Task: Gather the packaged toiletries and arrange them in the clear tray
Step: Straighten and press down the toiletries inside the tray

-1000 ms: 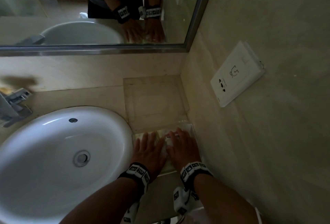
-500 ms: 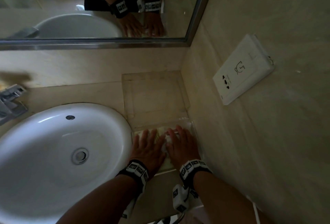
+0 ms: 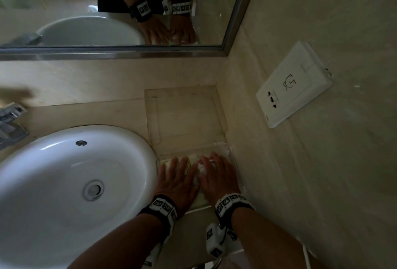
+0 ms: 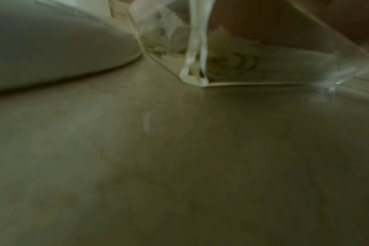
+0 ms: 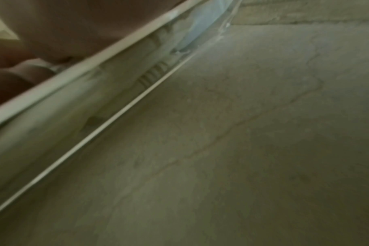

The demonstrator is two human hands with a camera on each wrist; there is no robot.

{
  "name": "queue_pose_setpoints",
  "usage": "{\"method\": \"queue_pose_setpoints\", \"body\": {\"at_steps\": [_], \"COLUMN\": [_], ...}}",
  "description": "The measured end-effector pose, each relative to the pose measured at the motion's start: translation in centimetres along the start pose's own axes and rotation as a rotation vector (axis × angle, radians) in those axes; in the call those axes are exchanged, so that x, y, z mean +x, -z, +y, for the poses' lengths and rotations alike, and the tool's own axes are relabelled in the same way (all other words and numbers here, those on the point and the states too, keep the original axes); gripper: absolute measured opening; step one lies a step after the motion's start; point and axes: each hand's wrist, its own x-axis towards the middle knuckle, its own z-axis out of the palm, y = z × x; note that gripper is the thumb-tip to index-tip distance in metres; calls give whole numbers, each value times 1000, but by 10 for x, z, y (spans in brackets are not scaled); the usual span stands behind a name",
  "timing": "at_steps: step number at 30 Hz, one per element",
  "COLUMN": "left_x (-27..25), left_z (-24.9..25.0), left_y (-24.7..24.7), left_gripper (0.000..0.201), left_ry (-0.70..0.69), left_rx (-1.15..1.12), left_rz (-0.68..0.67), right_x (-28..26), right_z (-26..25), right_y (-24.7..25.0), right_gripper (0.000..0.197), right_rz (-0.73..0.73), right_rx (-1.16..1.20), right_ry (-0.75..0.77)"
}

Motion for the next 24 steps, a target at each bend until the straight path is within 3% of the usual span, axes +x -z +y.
{"method": "queue_pose_setpoints", "body": {"at_steps": [10,17,24], "left_x": [2,-5,-29], "left_z": [-1,-3,-10], "left_y": [2,6,26], "left_gripper": [67,66,77], "left_ry": [9,-15,29], "left_rx": [-19,10,28], "left_rz": [10,17,37], "right_x": [8,5,-28], "right_z": [-1,2,-8], "right_y": [-1,4,34], "right_gripper": [52,64,53], "right_rz": [67,-95,94], "right_rx": [12,-98,-34], "right_ry": [11,38,3]}}
